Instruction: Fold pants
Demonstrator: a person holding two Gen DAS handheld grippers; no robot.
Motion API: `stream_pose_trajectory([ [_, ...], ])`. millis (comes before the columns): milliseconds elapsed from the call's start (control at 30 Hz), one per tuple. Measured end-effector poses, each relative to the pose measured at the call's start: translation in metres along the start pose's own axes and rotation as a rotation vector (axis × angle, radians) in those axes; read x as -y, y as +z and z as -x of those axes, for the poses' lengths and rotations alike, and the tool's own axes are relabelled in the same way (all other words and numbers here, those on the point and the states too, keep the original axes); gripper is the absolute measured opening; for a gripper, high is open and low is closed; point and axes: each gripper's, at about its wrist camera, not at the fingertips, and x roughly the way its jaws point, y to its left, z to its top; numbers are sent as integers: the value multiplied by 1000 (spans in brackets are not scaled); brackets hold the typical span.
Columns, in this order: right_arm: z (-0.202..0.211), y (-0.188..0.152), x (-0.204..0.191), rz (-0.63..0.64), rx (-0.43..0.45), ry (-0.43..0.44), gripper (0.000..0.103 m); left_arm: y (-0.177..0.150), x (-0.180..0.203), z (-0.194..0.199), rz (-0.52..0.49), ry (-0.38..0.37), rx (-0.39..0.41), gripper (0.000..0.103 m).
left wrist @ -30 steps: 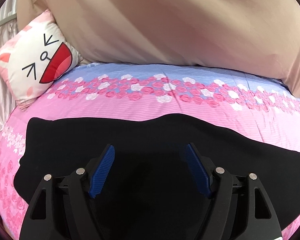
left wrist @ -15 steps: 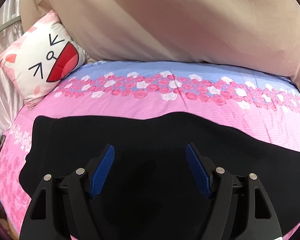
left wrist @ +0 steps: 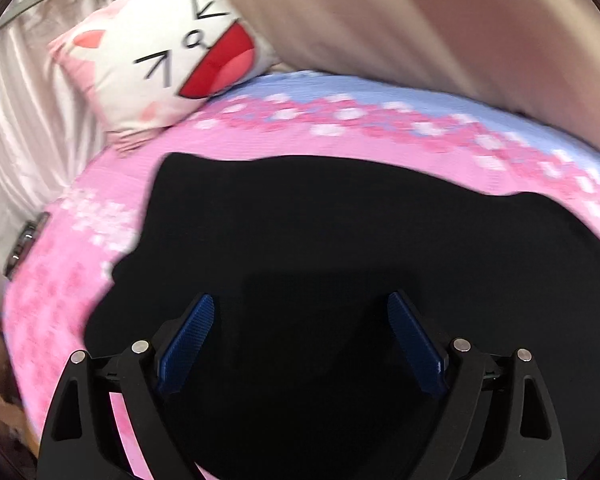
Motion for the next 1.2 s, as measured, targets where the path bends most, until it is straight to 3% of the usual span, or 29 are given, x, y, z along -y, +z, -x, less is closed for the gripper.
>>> stream_pose_trajectory([
  [33, 1, 9, -22, 16, 12, 78, 31, 5, -15, -7, 0, 34, 7, 87],
  [100, 4, 27, -104, 143, 22, 266, 31, 17, -52, -7, 38, 82, 29, 87],
  [200, -8, 43, -238, 414, -4, 413, 31, 29, -101, 10, 98, 113, 103, 87],
  [367, -41, 65, -407, 676, -4, 560, 30, 22, -177, 29, 196, 128, 138, 87],
  [467, -57, 77, -497, 781, -9, 622, 44, 1, -204, 28, 203, 102, 102, 87],
  [533, -66, 79, -552, 854, -10, 639, 64, -17, -212, 26, 204, 90, 72, 87],
  [600, -78, 81, -598, 935, 11, 626, 67, -29, -218, 20, 210, 40, 34, 87],
  [667, -84, 78, -627, 983, 15, 610, 71, -43, -220, 17, 222, -59, -9, 87],
  [733, -87, 72, -648, 1030, 10, 600, 87, -53, -214, 16, 203, -146, -45, 87],
  [767, -91, 70, -658, 1054, 6, 589, 87, -55, -208, 14, 184, -164, -61, 87],
  [800, -97, 68, -667, 1079, -27, 577, 82, -58, -200, 13, 142, -176, -78, 87],
  [833, -109, 65, -673, 1088, -77, 566, 47, -60, -195, 12, 116, -187, -79, 87],
  [933, -116, 74, -668, 1040, -79, 555, 14, -59, -175, 6, 28, -234, -81, 87],
  [1067, -124, 126, -658, 856, -44, 574, 10, -39, -158, -6, -16, -212, -23, 87],
  [1167, -159, 112, -671, 910, -170, 537, 20, -21, -160, -20, 43, -246, -26, 87],
  [1200, -152, 113, -667, 904, -121, 558, 23, -17, -162, -23, 53, -252, -33, 87],
])
